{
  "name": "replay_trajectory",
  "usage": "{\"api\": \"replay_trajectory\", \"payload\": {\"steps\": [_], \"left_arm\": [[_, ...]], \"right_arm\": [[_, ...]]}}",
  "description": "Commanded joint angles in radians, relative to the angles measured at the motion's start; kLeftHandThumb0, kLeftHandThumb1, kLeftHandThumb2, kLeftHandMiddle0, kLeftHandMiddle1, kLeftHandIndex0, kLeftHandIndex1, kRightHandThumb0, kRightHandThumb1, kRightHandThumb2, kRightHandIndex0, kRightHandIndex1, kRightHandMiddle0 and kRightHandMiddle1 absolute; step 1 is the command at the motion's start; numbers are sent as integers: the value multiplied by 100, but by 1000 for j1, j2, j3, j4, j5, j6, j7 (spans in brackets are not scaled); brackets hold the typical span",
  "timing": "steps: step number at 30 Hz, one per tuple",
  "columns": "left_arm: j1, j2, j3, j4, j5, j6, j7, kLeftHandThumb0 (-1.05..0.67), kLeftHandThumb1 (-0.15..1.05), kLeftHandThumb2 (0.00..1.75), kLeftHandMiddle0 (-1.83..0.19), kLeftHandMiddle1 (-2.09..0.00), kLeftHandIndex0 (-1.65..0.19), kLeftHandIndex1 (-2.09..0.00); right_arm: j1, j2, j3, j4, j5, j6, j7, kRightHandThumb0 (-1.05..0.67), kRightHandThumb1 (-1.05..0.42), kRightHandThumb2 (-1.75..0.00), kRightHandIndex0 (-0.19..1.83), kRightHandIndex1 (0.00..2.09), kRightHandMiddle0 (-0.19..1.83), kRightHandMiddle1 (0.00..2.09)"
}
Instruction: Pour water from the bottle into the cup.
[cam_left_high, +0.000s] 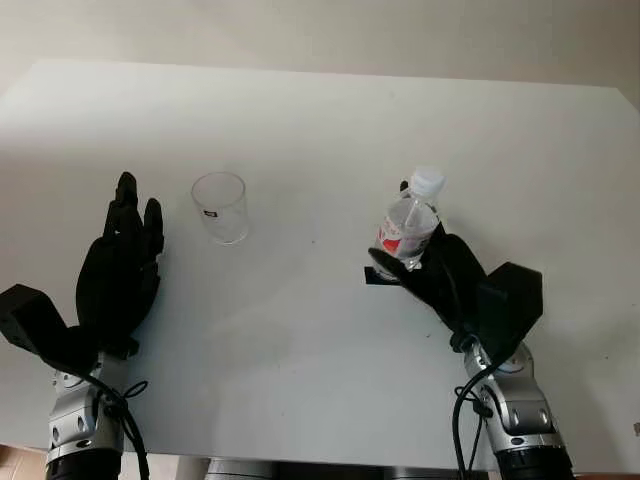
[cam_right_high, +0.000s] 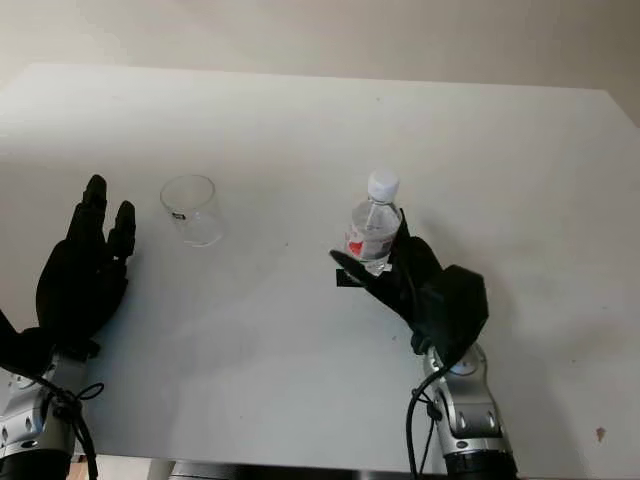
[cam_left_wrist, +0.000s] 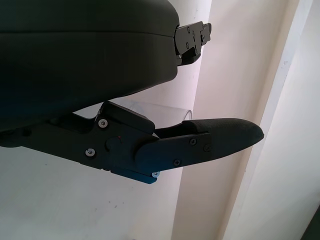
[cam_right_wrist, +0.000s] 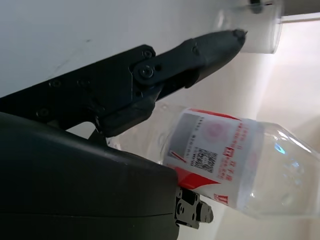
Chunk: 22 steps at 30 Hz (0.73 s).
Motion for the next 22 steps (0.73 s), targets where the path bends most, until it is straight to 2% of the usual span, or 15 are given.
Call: {"api": "replay_trajectory", "payload": {"steps": [1, 10, 15, 22], "left_arm": [[-1, 4, 2, -10, -1, -3, -1, -81, 105, 58, 19, -3, 19, 0], [1, -3, 2, -5, -4, -9, -1, -82, 105, 57, 19, -3, 19, 0], [-1, -3, 3, 1, 1, -14, 1, -81, 105, 57, 19, -3, 19, 0], [-7, -3, 4, 7, -6, -12, -2, -81, 105, 58, 19, -4, 19, 0]], "right_arm": [[13, -13, 10, -1, -28, -21, -16, -105, -96, -6, -19, 0, -19, 0], [2, -16, -6, 58, -138, -126, -182, -105, -99, -6, -19, 0, -19, 0], [-18, 1, -69, 144, -92, -214, -272, -101, -99, -6, -19, 0, -19, 0], [-36, 33, -122, 189, -1, -290, -300, -95, -94, -4, -19, 0, -19, 0]]}}
